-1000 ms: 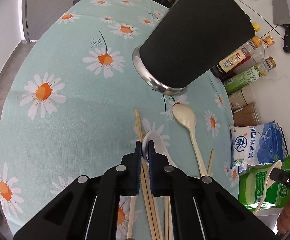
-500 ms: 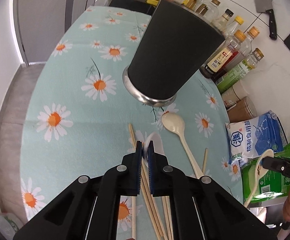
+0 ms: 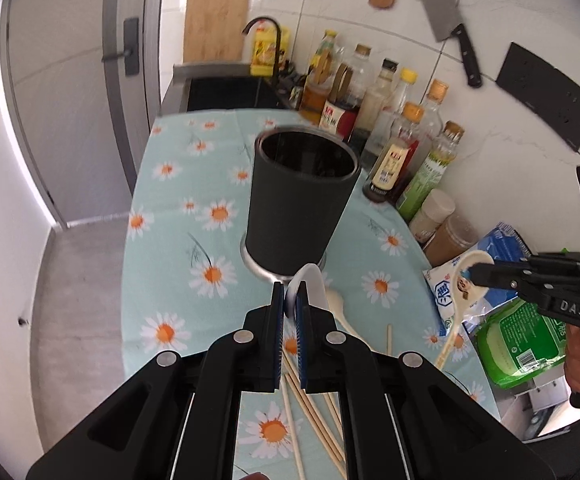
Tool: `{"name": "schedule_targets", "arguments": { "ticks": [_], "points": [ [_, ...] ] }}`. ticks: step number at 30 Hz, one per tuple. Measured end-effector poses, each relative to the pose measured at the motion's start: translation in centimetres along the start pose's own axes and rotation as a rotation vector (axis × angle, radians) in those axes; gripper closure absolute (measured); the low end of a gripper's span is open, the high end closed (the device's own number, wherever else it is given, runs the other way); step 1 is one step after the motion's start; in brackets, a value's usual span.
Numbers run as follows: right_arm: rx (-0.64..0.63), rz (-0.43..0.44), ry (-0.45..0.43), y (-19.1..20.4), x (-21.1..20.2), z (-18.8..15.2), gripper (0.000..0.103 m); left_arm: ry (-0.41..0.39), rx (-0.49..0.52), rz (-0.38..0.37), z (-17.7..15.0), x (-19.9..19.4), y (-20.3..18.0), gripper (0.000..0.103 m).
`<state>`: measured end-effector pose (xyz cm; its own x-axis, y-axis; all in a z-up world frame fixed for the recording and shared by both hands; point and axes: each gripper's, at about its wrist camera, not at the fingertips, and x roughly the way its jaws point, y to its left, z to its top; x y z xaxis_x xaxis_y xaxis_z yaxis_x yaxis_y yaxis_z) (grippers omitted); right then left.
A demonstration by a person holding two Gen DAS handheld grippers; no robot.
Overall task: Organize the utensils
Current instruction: 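Lift the white spoons with both grippers and carry them over the black holder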
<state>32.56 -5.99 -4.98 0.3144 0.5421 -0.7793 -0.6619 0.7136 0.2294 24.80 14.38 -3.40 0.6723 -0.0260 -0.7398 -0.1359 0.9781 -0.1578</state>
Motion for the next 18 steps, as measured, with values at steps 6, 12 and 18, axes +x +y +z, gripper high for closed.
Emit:
{"name": "schedule_targets", "arguments": {
  "ticks": [6,12,18],
  "points": [
    [-0.062,-0.062,-0.089,2.0,-1.9,2.9,0.097,-0.077,0.096,0.029,2.6,-2.8,-0.8,0.098],
    [-0.111,-0.124,-0.178,4.0,-3.9,6.0,0.097,-0.162,0.182,0.072,5.6,-4.8,-1.3,0.098],
    [-0.133,-0.181,-0.228,4.9,-4.7,9.1,0.097,-0.202,0.218,0.094,8.1,-4.9,-1.0,0.098]
  ]
}}
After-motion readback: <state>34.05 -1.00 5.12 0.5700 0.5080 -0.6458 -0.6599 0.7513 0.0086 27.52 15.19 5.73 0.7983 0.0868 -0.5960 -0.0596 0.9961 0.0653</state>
